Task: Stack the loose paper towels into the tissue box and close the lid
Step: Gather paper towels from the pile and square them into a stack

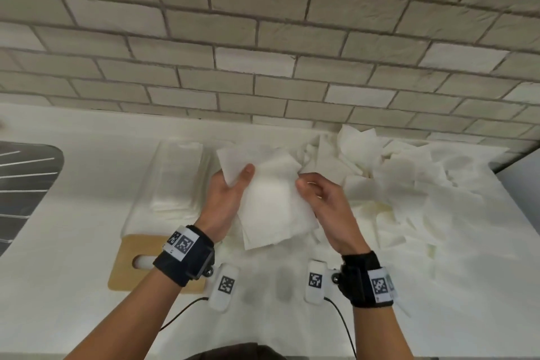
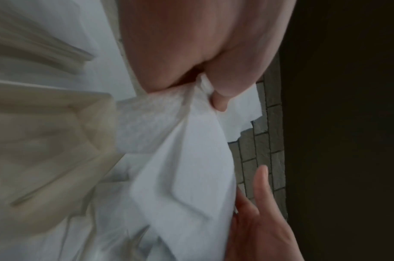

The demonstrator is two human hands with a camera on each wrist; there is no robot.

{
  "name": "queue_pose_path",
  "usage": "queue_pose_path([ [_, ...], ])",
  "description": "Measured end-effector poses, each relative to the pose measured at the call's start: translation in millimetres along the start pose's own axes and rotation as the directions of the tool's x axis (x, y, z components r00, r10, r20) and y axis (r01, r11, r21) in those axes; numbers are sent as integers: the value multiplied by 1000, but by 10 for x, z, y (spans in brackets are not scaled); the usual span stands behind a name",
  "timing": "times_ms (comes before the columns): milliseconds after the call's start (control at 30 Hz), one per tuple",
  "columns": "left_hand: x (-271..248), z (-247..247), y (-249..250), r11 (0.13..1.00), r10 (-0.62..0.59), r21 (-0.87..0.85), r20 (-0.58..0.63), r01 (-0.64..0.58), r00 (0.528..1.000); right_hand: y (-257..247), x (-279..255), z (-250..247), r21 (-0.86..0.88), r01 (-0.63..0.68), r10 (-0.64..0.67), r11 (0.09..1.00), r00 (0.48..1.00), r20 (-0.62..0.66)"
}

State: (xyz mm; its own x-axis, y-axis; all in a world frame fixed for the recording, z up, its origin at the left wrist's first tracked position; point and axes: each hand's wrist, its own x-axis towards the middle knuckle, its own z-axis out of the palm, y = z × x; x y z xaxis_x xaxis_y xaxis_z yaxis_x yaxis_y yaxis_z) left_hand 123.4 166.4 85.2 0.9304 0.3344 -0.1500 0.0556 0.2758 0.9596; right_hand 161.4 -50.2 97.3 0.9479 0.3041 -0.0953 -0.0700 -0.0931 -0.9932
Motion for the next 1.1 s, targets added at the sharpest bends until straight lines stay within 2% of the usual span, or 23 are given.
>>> queue_pose_path([
  [100, -85, -137, -55, 998, -18, -53, -73, 14, 997, 29, -49, 201, -151, 21, -13, 988, 999, 52],
  [233, -161, -385, -47, 997, -18, -70, -75, 13, 997, -25, -17, 275, -271, 82, -92, 959, 995, -26],
  [400, -172, -733, 26, 999, -7, -37, -136, 2, 991, -164, 104, 339, -198, 83, -101, 977, 991, -82],
  [533, -150, -1036, 124, 1000, 20, 24, -241, -15, 970, 77, 305, 491, -49, 19, -33, 999, 954, -298],
  [600, -157, -1204, 174, 999, 34, 34, -277, -25, 960, 236, 354, 620, -115, -16, -28, 993, 926, -377],
  [667, -184, -1350, 225, 999, 33, 44, -287, -21, 957, 382, 367, 812, -251, -37, -51, 967, 940, -336],
  [733, -208, -1450, 261, 999, 23, 53, -286, -8, 958, 574, 415, 1022, -454, -52, -57, 889, 973, -223],
  [800, -229, -1486, 286, 999, 17, 49, -279, -3, 960, 755, 486, 1200, -579, -109, 33, 808, 990, -140],
  [900, -260, -1443, 313, 999, 12, 31, -250, -4, 968, 919, 570, 1398, -718, -156, 161, 679, 985, -62],
  [1033, -265, -1350, 322, 1000, 6, 23, -209, -1, 978, 932, 589, 1468, -943, -52, 223, 329, 975, 24],
  [1067, -261, -1330, 321, 1000, 6, 28, -200, 0, 980, 920, 563, 1454, -958, -26, 233, 287, 972, 43],
  [1100, -256, -1312, 319, 999, 6, 34, -195, 0, 981, 876, 532, 1432, -959, -14, 234, 283, 971, 55],
])
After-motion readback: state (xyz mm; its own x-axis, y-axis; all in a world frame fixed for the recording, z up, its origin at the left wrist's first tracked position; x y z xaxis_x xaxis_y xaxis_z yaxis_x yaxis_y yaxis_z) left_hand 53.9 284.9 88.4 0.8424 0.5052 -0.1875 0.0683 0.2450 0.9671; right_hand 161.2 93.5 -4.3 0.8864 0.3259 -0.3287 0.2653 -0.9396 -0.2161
